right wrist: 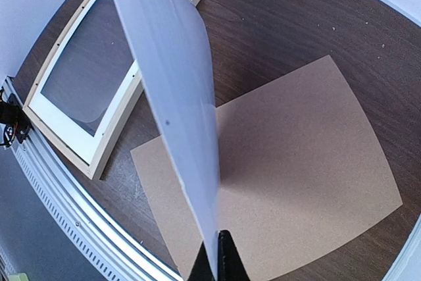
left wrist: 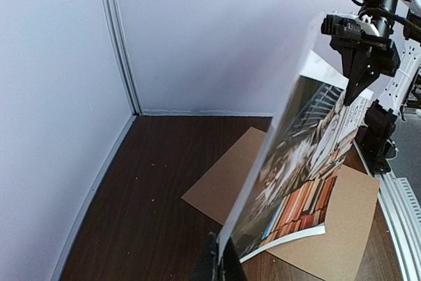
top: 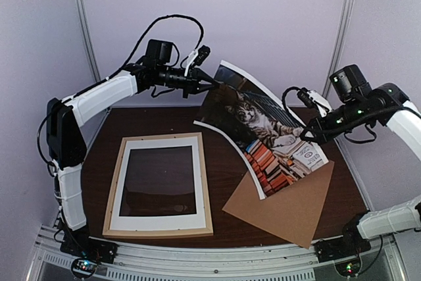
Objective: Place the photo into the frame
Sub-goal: Pass from the left arm to the right
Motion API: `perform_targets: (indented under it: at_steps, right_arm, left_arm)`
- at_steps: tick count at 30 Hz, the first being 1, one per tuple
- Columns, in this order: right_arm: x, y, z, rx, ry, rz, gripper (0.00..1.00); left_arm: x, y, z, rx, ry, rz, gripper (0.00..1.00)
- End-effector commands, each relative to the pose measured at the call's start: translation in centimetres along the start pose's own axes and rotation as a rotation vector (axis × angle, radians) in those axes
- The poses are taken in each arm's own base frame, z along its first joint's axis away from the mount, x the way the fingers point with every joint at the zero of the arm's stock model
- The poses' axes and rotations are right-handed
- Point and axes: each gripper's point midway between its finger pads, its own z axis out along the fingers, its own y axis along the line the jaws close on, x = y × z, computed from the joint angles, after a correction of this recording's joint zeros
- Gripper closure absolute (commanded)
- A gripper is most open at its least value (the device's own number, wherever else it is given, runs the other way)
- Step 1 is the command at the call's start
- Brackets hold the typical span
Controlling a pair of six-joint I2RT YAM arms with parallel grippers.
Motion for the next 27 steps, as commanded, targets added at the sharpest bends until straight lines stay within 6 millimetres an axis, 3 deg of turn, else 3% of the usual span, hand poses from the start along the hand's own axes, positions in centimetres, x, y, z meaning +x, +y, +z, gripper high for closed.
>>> perform_targets:
  at_steps: [1,2,3,8,13,18,21,27]
  right_arm:
    - [-1.7,-0.5,-1.5,0.053,-0.047,-0.001,1.0]
    - [-2.1,-0.7,-1.7,0.069,-0.052,0.006,1.0]
    - [-2.3,-1.0,-2.0,0.088,-0.052,0.018,1.0]
    - [-3.9,-2.4,-2.9,0.185,-0.035,0.094,1.0]
    - [-5.3,-4.5,-3.6,0.316,-0.002,0.161,1.0]
    - [-5.8,-4.9,-2.1,0.381,0.033,0.152,1.0]
    - [-6.3,-4.5,-0.6,0.446,0.067,0.103,1.0]
    - [-7.5,-0.7,4.4,0.445,0.108,0.015,1.0]
  left_arm:
    - [-0.2,1.5,-0.4,-0.054,-0.022,-0.039,1.0]
    - [0.1,2.1,-0.4,-0.082,-0.014,-0.058,1.0]
    - [0.5,2.7,-0.3,-0.114,-0.003,-0.083,0.92]
    - [2.9,6.1,-0.9,-0.307,0.049,-0.24,0.36]
    - [5.7,8.6,-3.0,-0.533,0.138,-0.395,0.03]
    - [8.2,8.2,-4.1,-0.618,0.151,-0.628,0.02]
    - [9.0,6.6,-3.6,-0.585,0.126,-0.749,0.02]
    - [10.7,4.2,-2.6,-0.532,0.019,-0.975,0.02]
